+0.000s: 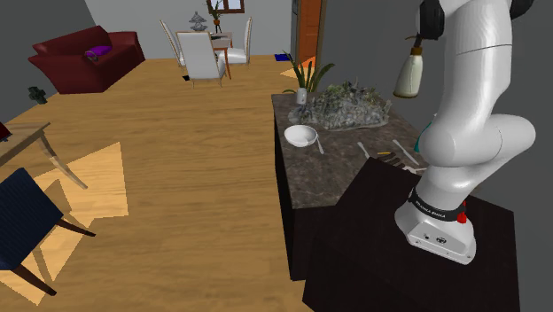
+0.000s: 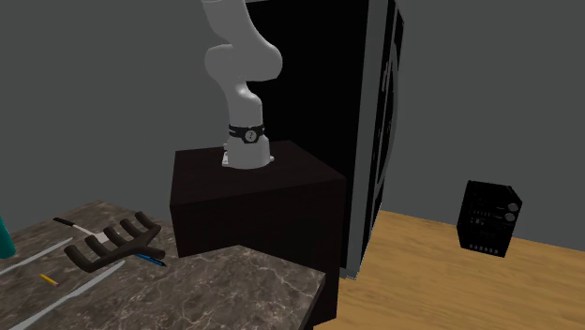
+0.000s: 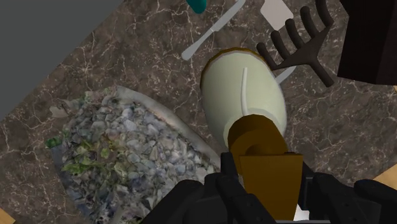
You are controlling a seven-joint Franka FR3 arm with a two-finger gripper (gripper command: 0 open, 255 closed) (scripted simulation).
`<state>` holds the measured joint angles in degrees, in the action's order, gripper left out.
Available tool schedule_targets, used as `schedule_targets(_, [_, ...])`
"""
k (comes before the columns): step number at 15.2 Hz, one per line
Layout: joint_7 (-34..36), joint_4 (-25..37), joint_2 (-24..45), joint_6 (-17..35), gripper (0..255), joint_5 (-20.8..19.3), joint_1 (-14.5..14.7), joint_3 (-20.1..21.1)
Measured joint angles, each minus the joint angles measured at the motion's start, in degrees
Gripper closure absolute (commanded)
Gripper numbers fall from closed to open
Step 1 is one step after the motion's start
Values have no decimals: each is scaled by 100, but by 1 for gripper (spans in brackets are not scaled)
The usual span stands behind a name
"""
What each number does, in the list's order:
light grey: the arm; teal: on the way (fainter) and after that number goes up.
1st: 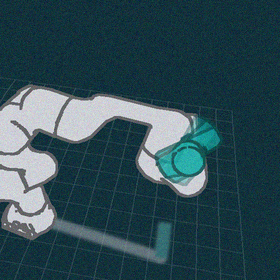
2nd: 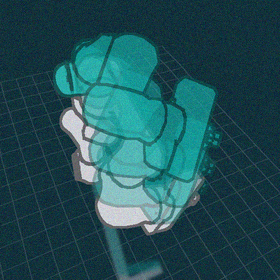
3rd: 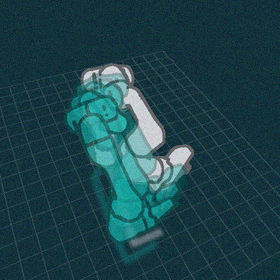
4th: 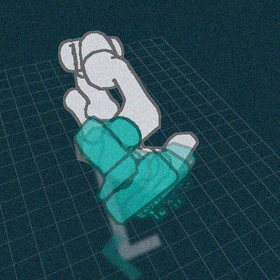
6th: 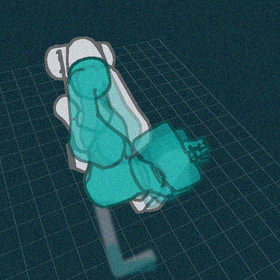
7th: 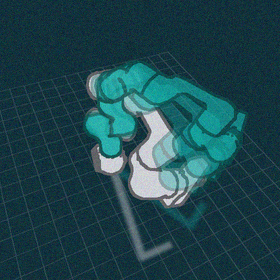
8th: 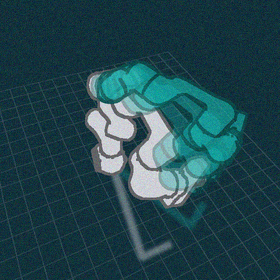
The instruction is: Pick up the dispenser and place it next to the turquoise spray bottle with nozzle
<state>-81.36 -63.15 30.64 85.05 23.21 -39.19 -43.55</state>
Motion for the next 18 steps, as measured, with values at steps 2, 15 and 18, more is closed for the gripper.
schedule_targets(2, [-34, -149, 9, 142, 255, 3, 27, 2])
schedule_targets(15, [-174, -1434, -136, 1226, 255, -57, 399, -19])
schedule_targets(18, [-207, -1630, -111, 1431, 255, -33, 433, -5])
